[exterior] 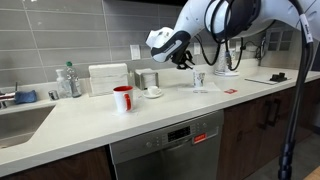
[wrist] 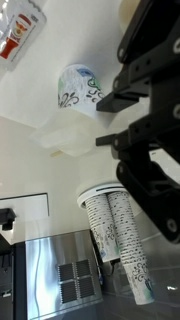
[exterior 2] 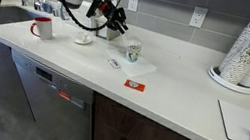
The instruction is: Use the small paper towel to cover the cup
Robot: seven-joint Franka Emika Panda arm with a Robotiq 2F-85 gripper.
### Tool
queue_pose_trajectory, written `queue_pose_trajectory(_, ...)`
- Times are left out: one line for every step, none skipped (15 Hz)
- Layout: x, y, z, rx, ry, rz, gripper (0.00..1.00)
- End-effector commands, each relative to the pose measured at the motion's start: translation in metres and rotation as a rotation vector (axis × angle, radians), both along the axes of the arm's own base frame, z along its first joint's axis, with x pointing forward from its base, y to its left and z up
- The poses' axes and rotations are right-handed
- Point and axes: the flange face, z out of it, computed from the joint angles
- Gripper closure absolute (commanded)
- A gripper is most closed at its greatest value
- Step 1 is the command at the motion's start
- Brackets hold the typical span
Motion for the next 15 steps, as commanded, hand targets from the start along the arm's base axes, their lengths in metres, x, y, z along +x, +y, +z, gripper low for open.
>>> queue_pose_trajectory(0.001, 0.001, 0.003, 0.026, 0.025, -0.014, 0.35)
queue_pose_trajectory(0.0, 0.001, 0.006, 0.04, 0.027, -0.013, 0.29)
queue_pose_trajectory(-0.001, 0.002, 0.009, 0.059, 0.035, -0.011, 0.22)
queue_pose_trajectory(-0.005, 0.004, 0.011, 0.101, 0.069, -0.015, 0.13)
queue_pose_trajectory(-0.008, 0.006, 0.014, 0.128, 0.087, -0.028, 0.07)
queue_pose_trajectory(-0.011, 0.008, 0.019, 0.179, 0.121, -0.014, 0.0)
queue_pose_trajectory(-0.014, 0.009, 0.024, 0.221, 0.147, -0.017, 0.0)
queue_pose_trajectory(-0.015, 0.009, 0.03, 0.263, 0.162, -0.004, 0.0)
queue_pose_trajectory(-0.016, 0.009, 0.035, 0.302, 0.178, 0.015, 0.0)
queue_pose_trajectory(-0.018, 0.008, 0.041, 0.345, 0.192, 0.015, 0.0)
queue_pose_trajectory(-0.021, 0.004, 0.048, 0.387, 0.202, 0.025, 0.0)
queue_pose_trajectory(-0.023, 0.0, 0.056, 0.43, 0.211, 0.033, 0.0)
queue_pose_trajectory(-0.026, -0.006, 0.063, 0.472, 0.218, 0.04, 0.0)
queue_pose_trajectory(-0.028, -0.017, 0.072, 0.515, 0.226, 0.053, 0.0)
queue_pose_trajectory(-0.031, -0.028, 0.078, 0.557, 0.238, 0.06, 0.0)
